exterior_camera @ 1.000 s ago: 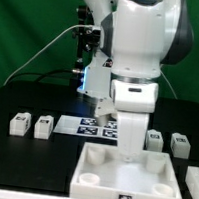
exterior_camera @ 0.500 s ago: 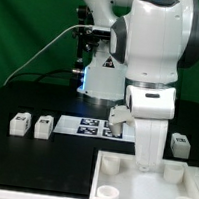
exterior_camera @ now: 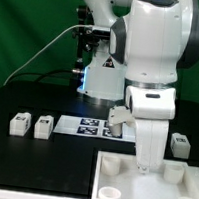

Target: Assemble one leg

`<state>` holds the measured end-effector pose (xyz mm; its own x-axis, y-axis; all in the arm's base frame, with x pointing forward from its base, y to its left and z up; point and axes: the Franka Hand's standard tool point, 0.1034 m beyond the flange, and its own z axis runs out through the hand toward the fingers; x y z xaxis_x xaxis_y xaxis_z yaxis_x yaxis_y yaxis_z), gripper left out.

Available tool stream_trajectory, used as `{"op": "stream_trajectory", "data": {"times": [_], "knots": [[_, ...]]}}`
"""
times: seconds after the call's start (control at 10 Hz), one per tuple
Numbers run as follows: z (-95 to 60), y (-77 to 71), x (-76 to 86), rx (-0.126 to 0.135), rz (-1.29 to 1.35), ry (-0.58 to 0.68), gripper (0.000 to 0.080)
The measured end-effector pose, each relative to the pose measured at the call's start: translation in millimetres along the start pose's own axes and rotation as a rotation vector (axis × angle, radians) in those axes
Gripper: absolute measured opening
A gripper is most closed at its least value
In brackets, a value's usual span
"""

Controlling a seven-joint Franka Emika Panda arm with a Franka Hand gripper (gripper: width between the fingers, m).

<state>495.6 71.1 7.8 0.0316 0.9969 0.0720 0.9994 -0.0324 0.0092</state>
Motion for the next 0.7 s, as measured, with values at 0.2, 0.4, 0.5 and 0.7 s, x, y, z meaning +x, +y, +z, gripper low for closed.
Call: {"op": "stream_trajectory", "data": {"times": [0.2, 0.4, 0.5, 0.7], "knots": [[0.2, -0.1, -0.2, 0.000, 0.000, 0.000, 0.0446], [0.3, -0.2, -0.2, 0.001, 0.000, 0.000, 0.0628], [0.3, -0.2, -0.2, 0.001, 0.001, 0.000, 0.0628], [0.4, -0.3, -0.3, 0.001, 0.001, 0.000, 0.0646]]}}
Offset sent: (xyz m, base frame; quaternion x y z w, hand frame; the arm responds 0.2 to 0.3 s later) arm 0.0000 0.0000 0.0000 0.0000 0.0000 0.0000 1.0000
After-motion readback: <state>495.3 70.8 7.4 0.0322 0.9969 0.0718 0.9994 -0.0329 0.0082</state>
